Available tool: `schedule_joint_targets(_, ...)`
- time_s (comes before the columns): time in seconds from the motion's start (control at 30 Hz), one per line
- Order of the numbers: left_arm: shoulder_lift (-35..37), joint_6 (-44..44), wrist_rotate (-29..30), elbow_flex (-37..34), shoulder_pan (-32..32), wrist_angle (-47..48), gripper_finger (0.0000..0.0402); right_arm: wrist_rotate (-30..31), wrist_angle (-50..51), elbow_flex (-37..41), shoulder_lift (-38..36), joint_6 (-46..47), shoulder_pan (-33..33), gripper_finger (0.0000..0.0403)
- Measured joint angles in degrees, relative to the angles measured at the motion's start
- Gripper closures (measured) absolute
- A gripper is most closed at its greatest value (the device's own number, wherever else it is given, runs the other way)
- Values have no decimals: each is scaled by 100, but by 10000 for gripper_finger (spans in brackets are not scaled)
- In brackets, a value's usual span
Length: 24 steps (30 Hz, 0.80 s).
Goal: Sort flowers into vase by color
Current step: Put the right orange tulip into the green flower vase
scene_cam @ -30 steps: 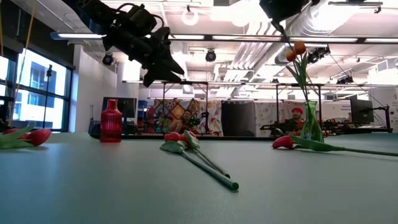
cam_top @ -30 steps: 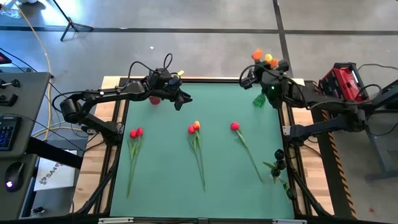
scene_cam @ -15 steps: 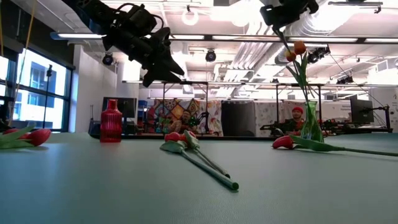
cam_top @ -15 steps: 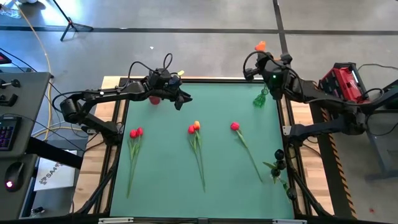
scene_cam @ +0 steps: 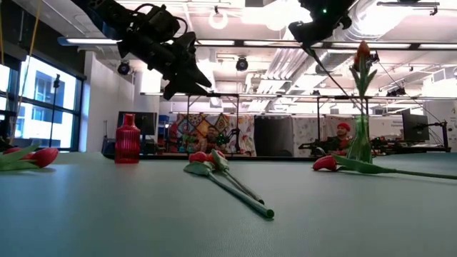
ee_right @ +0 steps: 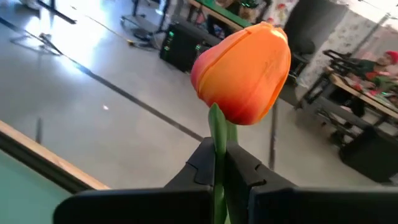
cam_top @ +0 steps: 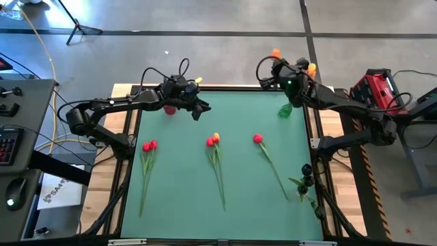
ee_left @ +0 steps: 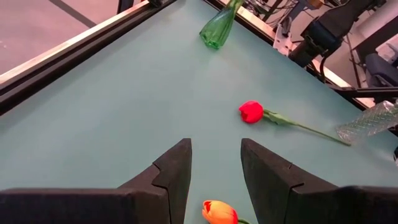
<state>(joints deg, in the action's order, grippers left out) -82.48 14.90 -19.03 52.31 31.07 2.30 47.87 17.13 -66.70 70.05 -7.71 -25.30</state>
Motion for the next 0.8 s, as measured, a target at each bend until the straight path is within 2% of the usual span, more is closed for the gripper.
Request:
schedule_joint_targets(0.4, 0, -2, 46, 1, 0, 0, 276, -28, -115, 0, -1, 44, -52, 403)
schedule_joint_targets(0.8, 0, -1, 74, 1, 0, 3, 276, 325, 958, 2, -4, 1445, -54, 403)
